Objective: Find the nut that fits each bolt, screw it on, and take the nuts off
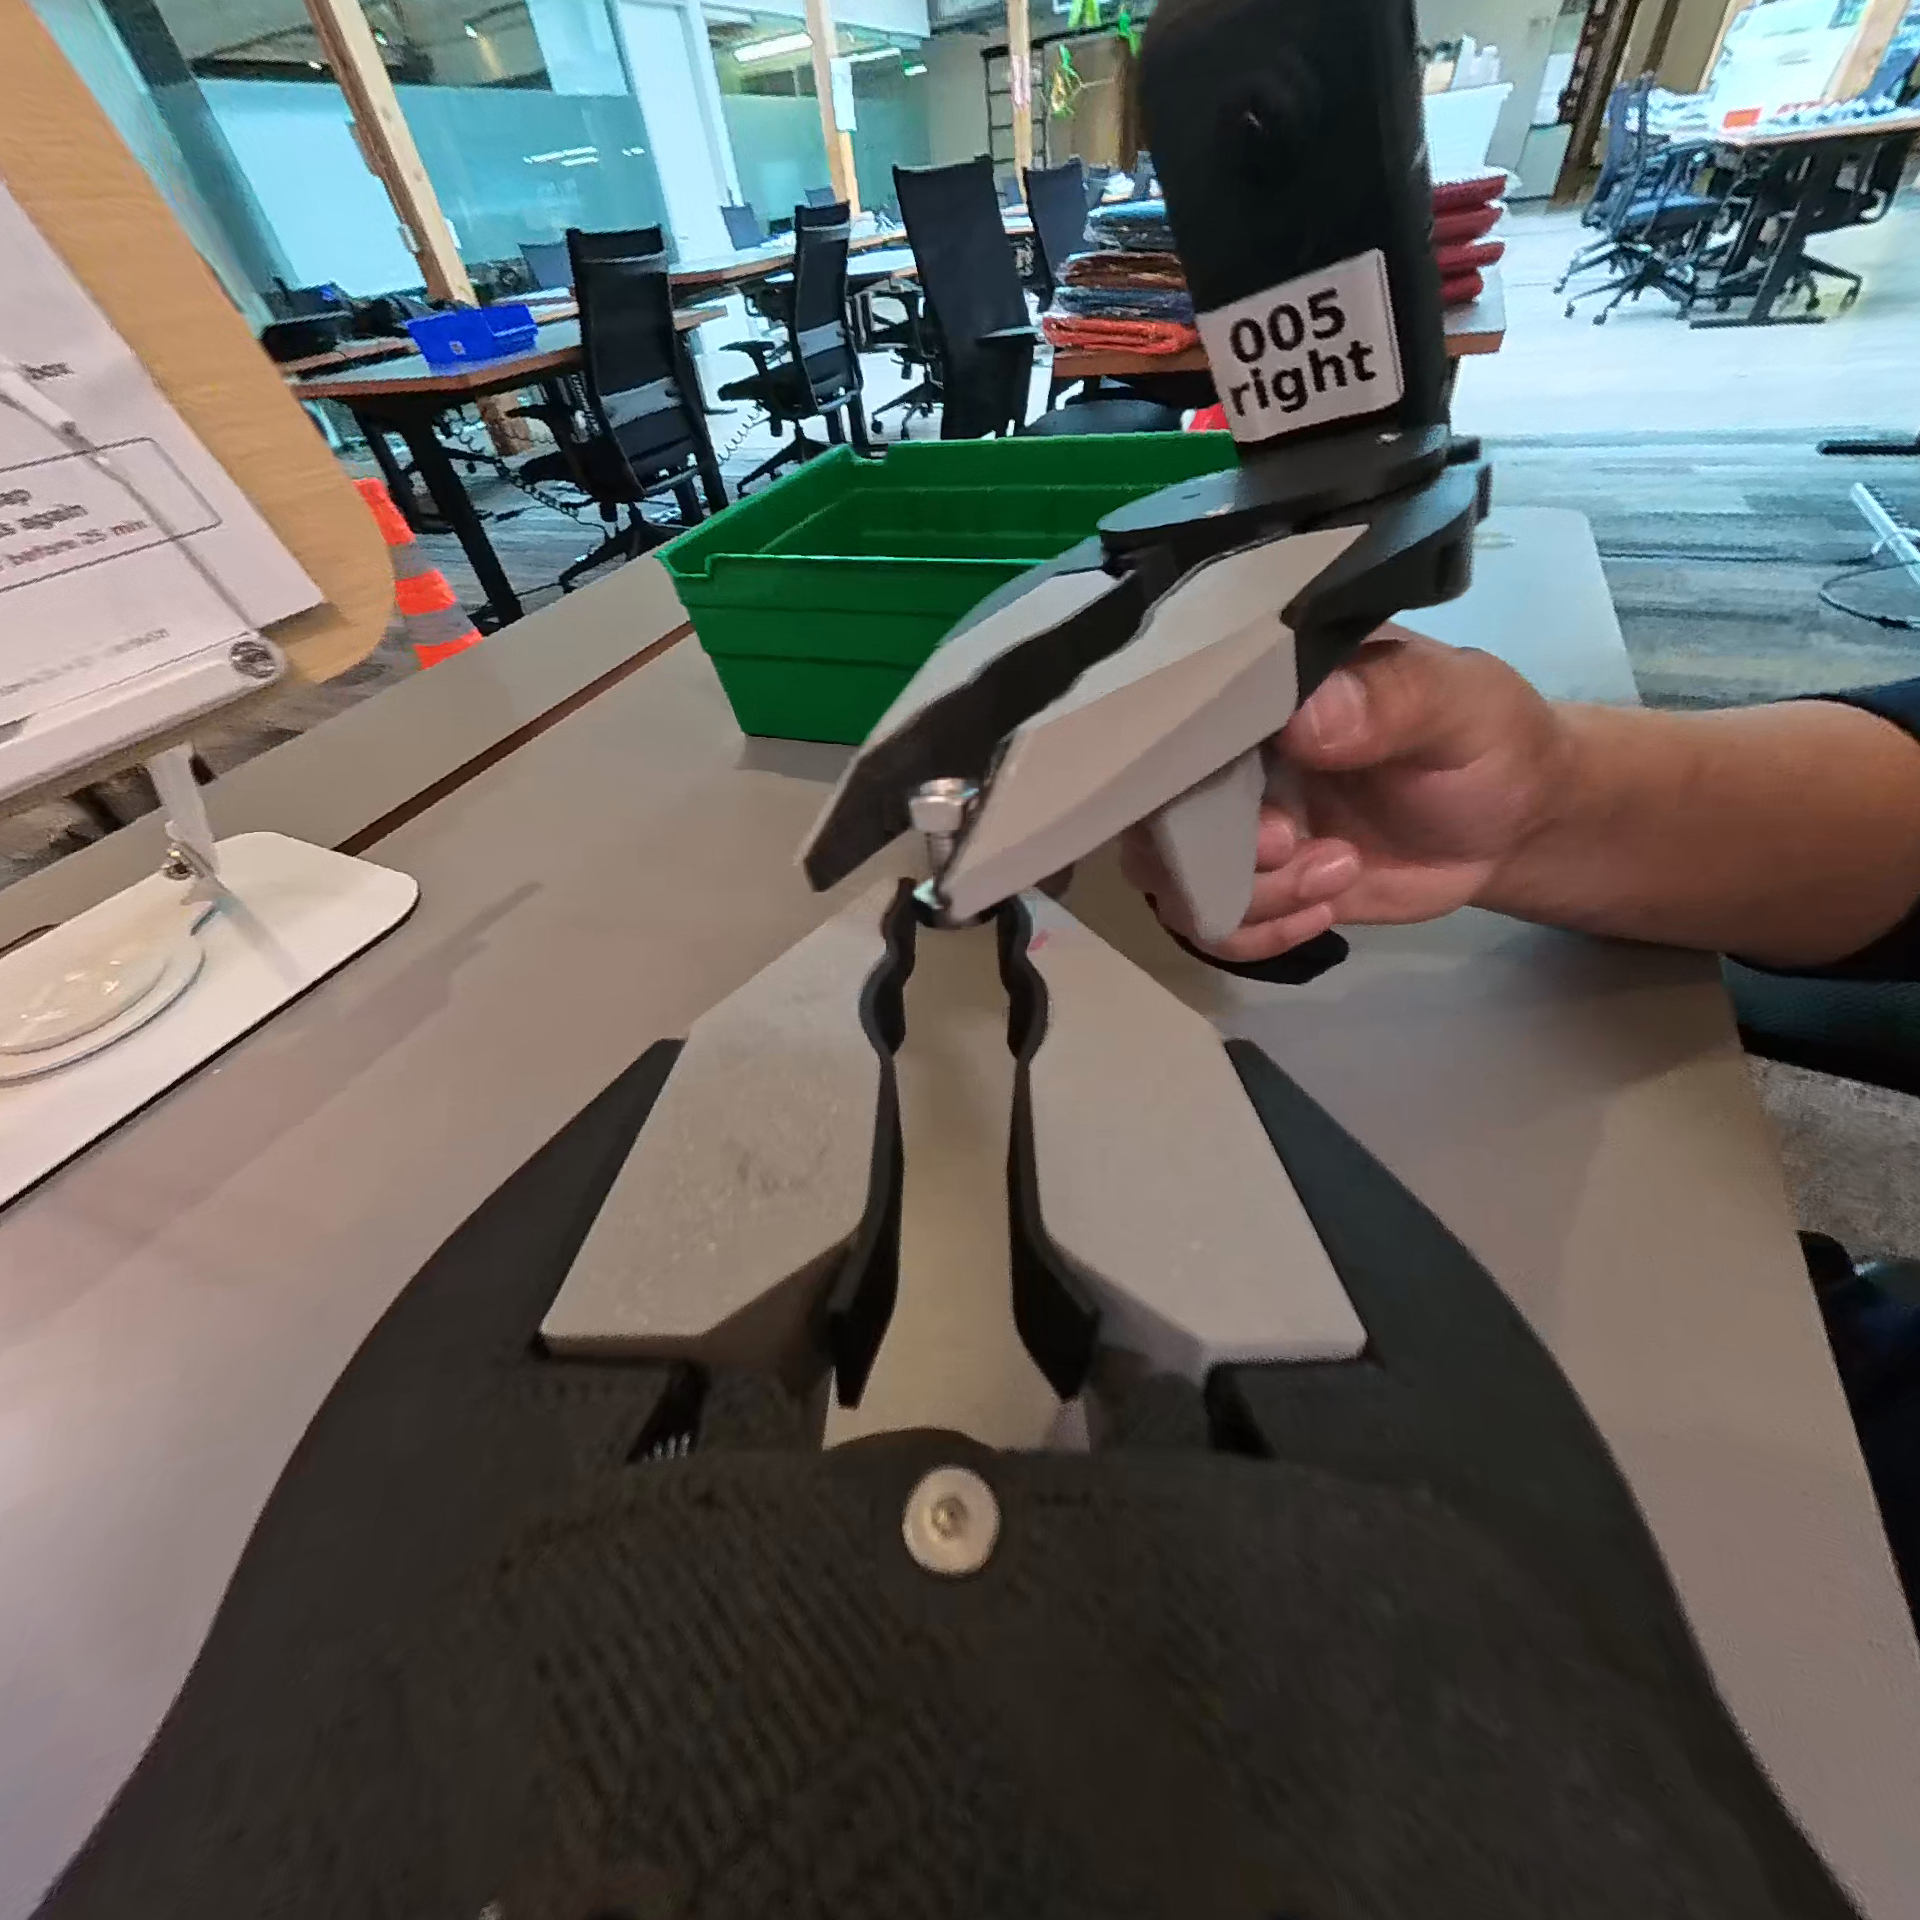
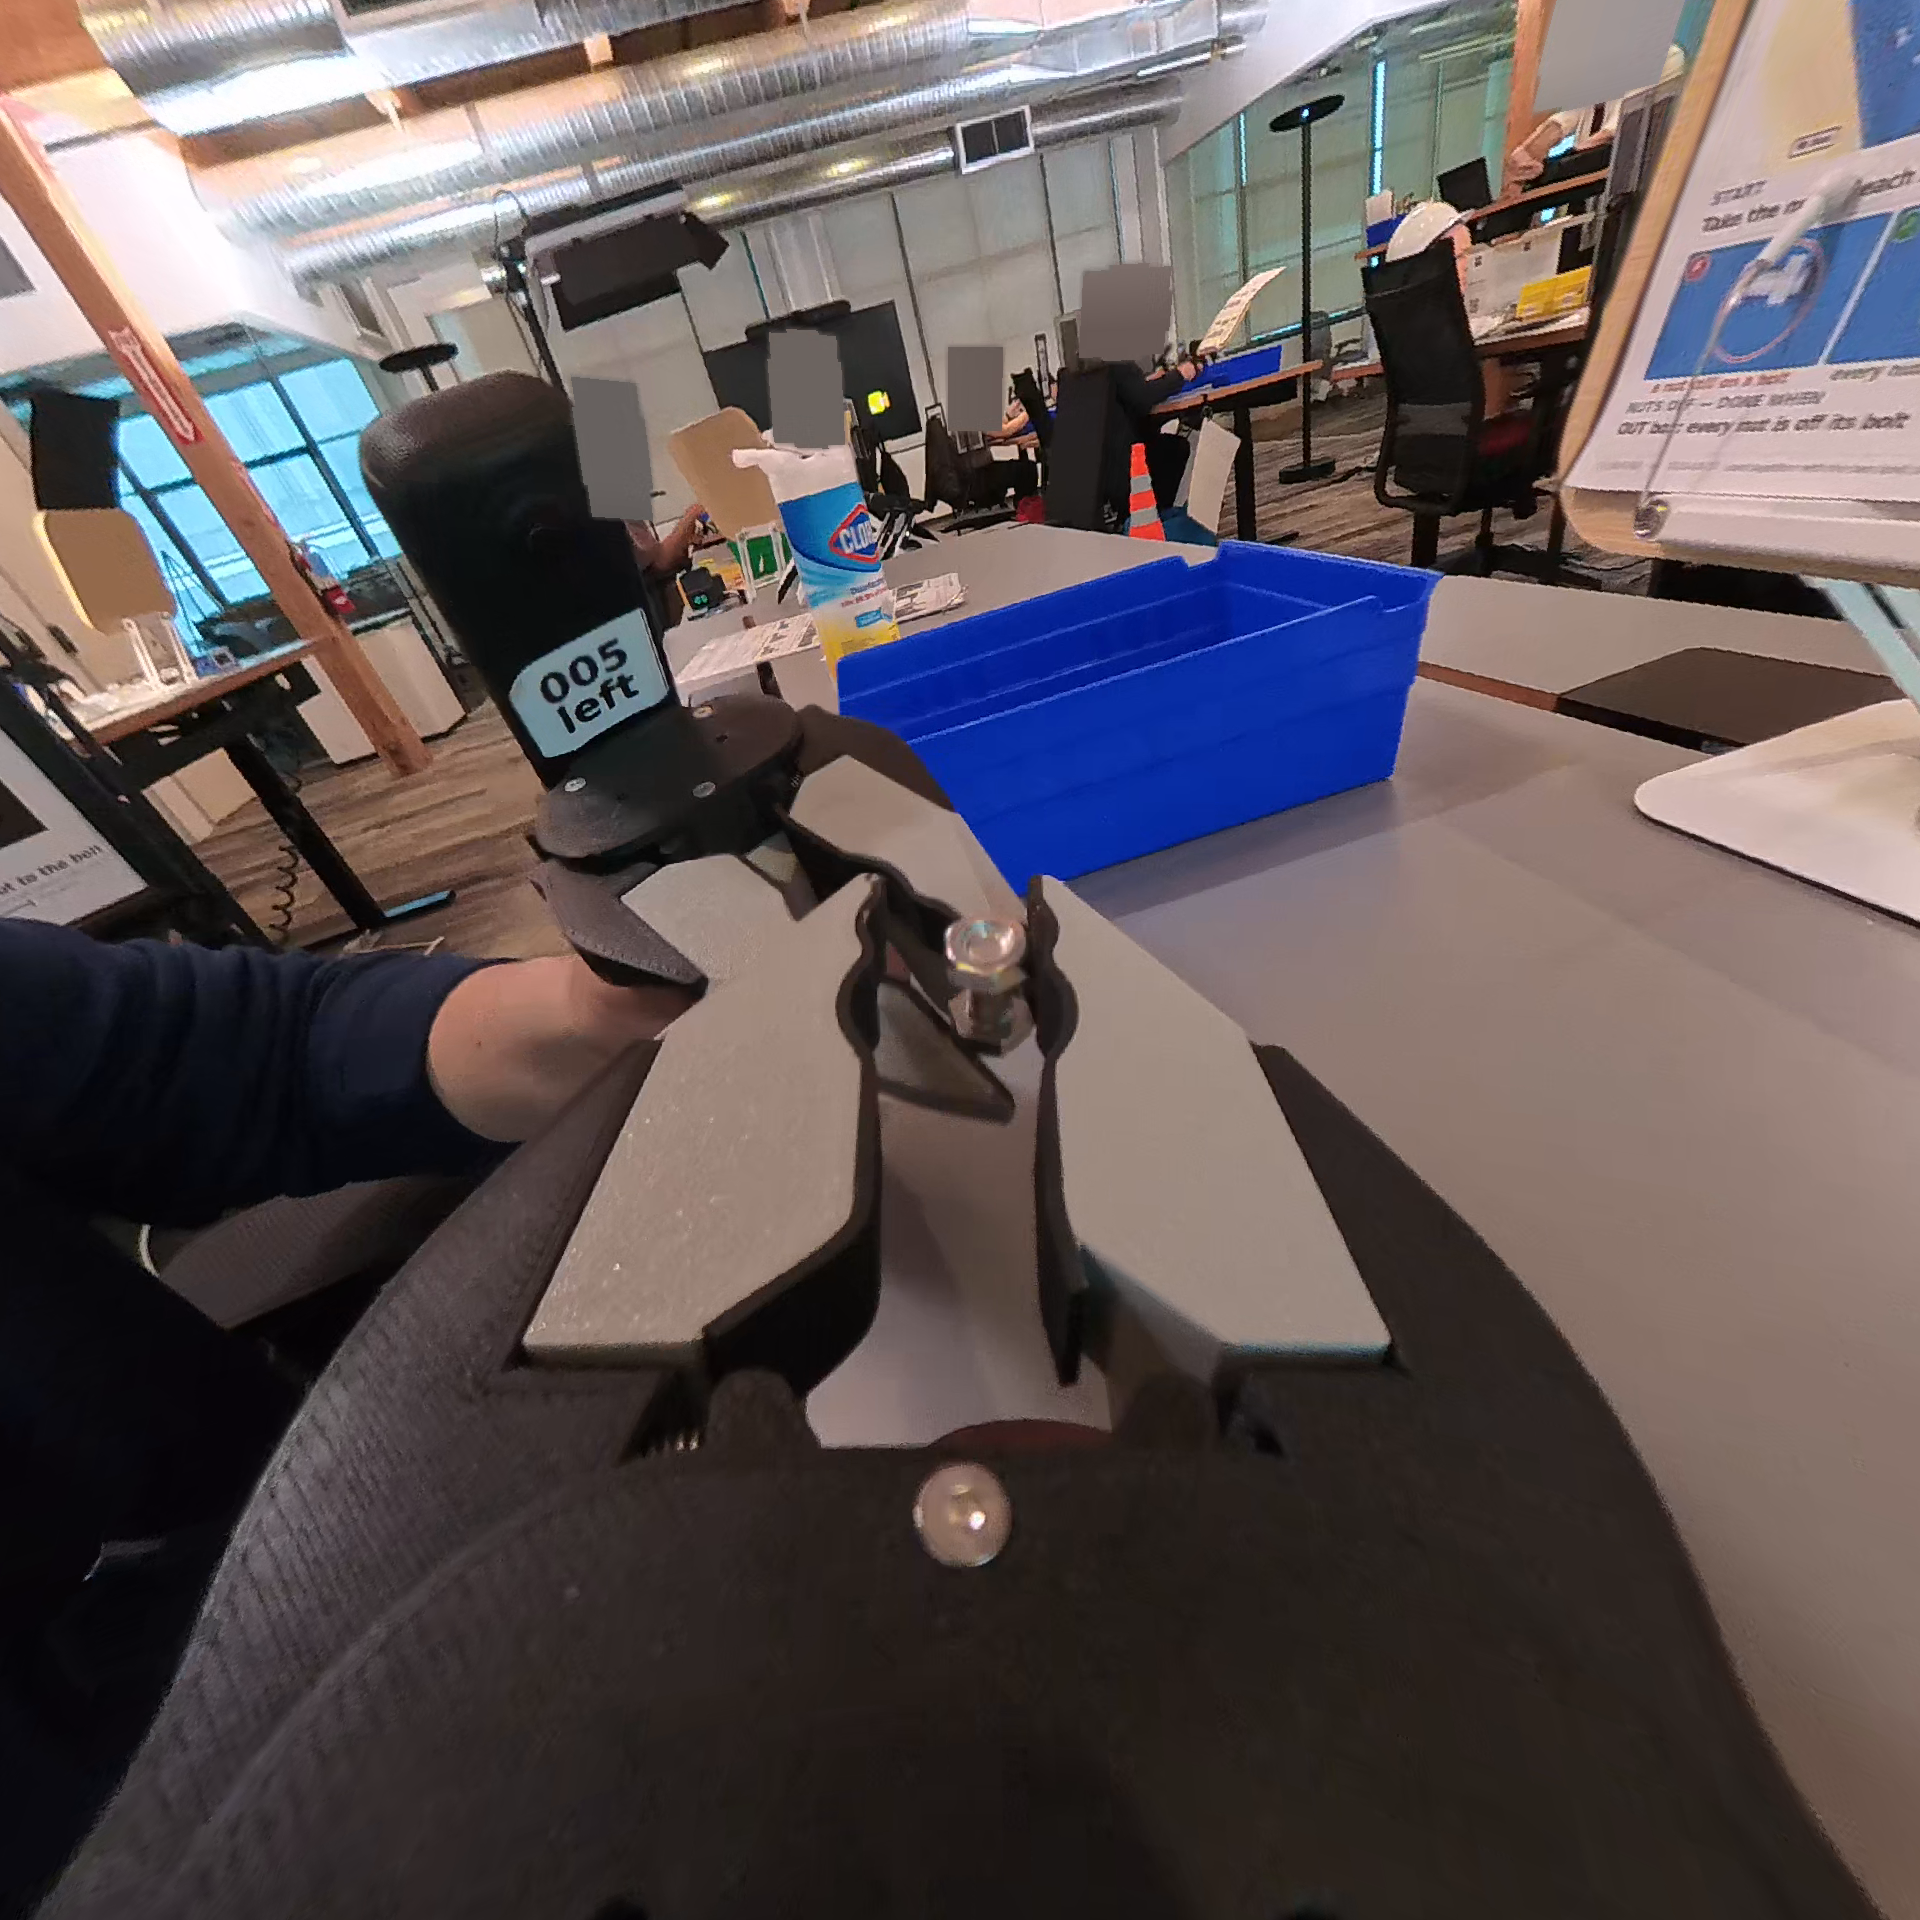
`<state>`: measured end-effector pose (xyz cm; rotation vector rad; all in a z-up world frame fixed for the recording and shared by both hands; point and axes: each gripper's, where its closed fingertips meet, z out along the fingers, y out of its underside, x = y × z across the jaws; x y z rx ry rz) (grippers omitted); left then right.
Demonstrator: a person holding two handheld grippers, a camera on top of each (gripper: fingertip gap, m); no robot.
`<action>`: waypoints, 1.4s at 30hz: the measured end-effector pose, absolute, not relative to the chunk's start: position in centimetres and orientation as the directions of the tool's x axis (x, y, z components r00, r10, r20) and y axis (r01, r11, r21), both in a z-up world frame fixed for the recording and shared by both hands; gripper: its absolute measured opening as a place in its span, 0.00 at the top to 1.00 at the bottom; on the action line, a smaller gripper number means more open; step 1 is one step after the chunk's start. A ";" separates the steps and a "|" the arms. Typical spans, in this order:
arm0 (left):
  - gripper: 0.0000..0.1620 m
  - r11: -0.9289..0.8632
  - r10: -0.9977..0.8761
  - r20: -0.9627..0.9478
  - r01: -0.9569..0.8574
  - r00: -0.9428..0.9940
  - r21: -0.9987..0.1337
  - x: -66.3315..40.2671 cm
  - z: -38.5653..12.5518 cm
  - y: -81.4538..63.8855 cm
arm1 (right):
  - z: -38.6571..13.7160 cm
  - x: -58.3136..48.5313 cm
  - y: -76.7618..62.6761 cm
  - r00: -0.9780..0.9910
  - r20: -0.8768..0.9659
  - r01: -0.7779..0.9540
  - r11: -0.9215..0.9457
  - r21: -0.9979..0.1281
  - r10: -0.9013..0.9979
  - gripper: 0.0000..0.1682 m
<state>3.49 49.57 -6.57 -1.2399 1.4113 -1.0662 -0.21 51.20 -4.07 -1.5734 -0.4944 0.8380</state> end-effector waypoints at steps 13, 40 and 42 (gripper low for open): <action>0.92 0.168 -0.986 -0.168 -0.177 -0.014 -0.970 3.4 -6.4 49.7 | -3.6 -0.2 51.0 0.644 -0.223 -0.151 -0.164 -0.975 0.732 0.84; 0.92 0.122 -0.992 -0.124 -0.164 0.001 -0.979 3.2 -6.2 50.5 | -3.6 0.3 51.1 0.675 -0.200 -0.139 -0.144 -0.980 0.710 0.87; 0.92 0.128 -0.992 -0.126 -0.167 -0.023 -0.978 3.5 -6.4 49.7 | -3.6 -0.2 51.2 0.672 -0.195 -0.133 -0.143 -0.981 0.714 0.86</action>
